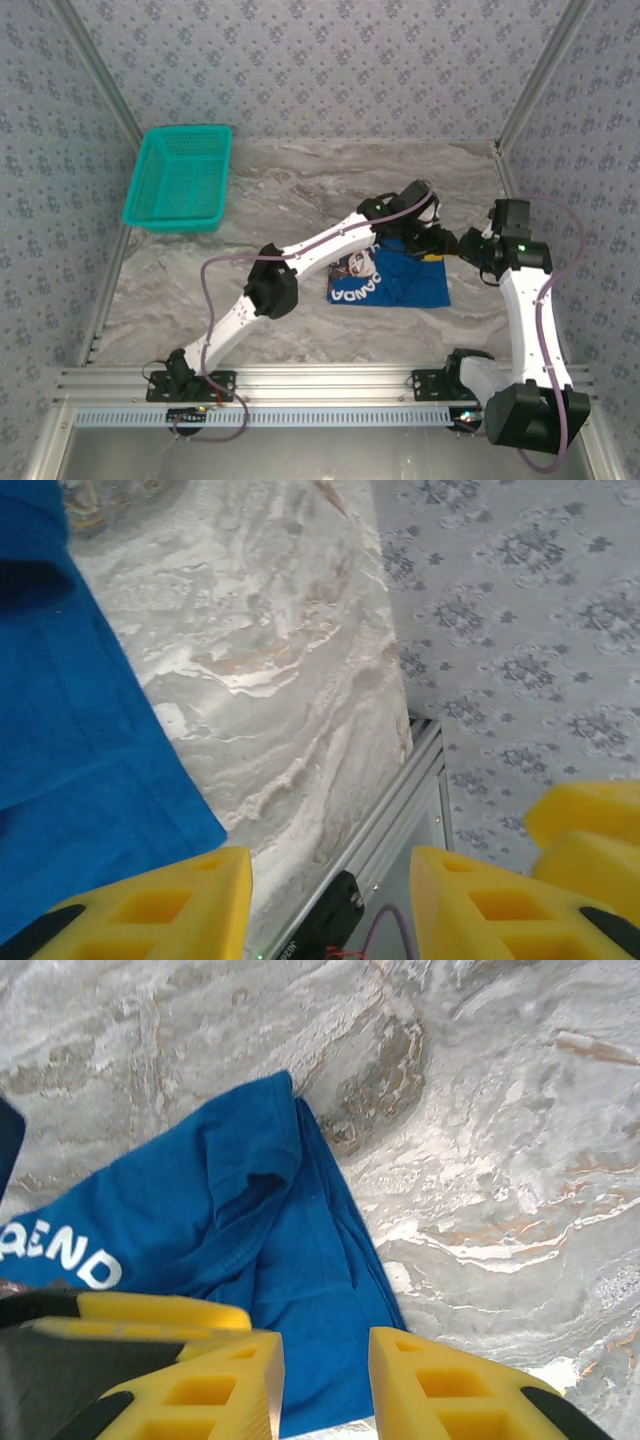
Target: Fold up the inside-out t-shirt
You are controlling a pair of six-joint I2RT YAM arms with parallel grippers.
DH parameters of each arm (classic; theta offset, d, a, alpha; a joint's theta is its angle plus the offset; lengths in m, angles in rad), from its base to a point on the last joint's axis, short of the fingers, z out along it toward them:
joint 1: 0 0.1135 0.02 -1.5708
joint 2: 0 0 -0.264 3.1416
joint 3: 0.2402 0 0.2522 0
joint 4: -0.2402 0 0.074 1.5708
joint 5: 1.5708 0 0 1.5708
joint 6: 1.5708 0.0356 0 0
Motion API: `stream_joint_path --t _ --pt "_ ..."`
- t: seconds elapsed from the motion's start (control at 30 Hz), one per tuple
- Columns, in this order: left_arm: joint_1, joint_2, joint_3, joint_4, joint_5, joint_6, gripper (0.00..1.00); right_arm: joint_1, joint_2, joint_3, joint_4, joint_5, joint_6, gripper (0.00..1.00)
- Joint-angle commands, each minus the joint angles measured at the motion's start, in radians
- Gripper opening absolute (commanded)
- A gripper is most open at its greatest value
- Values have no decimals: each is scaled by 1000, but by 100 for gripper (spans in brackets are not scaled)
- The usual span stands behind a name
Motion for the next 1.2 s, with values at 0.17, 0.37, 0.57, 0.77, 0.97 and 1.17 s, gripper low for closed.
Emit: stream_joint_path --t 0.17,0.37,0.57,0.77,0.97,1.17 --pt "57 -249 -175 -227 -194 303 45 25 -45 -25 1 -81 4 38" --pt "179 -577 -848 89 -306 263 48 108 -35 -53 29 -92 -6 43" --pt "224 -526 -936 245 -57 262 56 143 1 -42 43 -86 -8 43" --pt "215 -461 -922 351 47 264 66 165 6 -40 39 -76 -7 42" --pt "186 -398 -866 337 57 270 69 168 5 -34 29 -72 -15 42" --pt "141 -369 -807 328 96 273 69 166 2 -18 9 -55 -30 42"
